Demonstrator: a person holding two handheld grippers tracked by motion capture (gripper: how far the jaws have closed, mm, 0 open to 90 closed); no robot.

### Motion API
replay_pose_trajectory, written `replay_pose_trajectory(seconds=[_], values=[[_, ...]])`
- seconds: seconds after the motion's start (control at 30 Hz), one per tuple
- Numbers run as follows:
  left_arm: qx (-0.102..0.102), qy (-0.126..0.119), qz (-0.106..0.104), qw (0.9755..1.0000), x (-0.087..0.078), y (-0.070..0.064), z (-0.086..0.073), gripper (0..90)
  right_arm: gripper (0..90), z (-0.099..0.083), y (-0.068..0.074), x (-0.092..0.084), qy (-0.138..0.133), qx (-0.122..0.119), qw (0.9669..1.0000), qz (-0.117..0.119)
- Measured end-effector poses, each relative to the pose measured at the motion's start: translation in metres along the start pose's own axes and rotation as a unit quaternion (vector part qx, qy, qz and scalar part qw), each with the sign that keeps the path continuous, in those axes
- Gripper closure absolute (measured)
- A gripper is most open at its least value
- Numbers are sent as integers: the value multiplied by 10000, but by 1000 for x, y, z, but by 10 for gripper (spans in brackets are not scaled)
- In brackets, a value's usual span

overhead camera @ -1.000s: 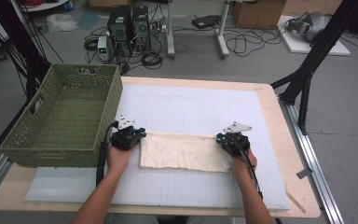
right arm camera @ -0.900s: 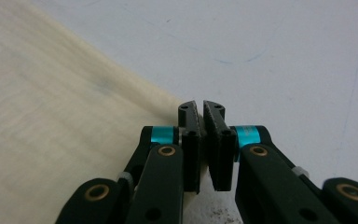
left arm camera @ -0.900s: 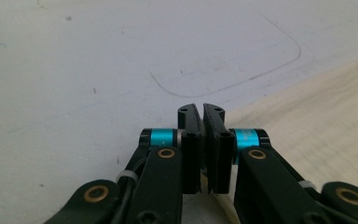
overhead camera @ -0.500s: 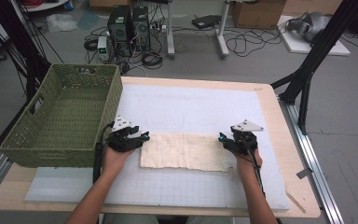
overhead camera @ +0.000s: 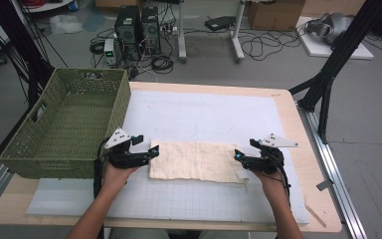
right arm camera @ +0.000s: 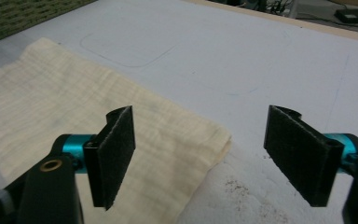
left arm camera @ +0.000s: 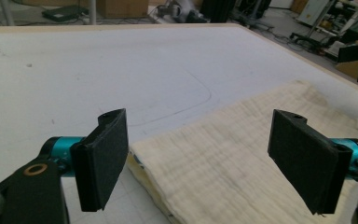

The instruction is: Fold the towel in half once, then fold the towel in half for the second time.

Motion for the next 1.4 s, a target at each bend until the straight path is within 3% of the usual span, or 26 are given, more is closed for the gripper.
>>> replay_pose_trajectory(seconds=[0.17,0.3,0.4,0.47,0.7,1.4], values=[[44,-86,-139,9999,-7,-6,5,197,115,1,6,-13,-100,-143,9998,-11],[110,-132,-198,9997,-12,-9,2,199,115,-5,7,-27,-183,-317,9993,-53],[33,-126,-152,9998,-12,-6,0,197,115,-8,5,-31,-142,-381,9991,-93],[5,-118,-180,9998,-12,-6,-1,197,114,-8,4,-33,-186,-292,9994,-92],[-23,-70,-255,9996,-10,-5,-6,203,114,-7,-1,-33,-249,-343,9990,-170],[-51,-19,-114,9999,-9,1,-10,233,115,-9,-7,-34,-285,-296,9988,-276]])
Point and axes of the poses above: each handheld gripper's, and its own axes: x roughly forward along the jaws, z roughly out of its top, y roughly to its left, the point moved 9 cm from there along x, roughly forward along the jaws, and after that the axes turned 13 degrees about -y, right-handed, at the moved point
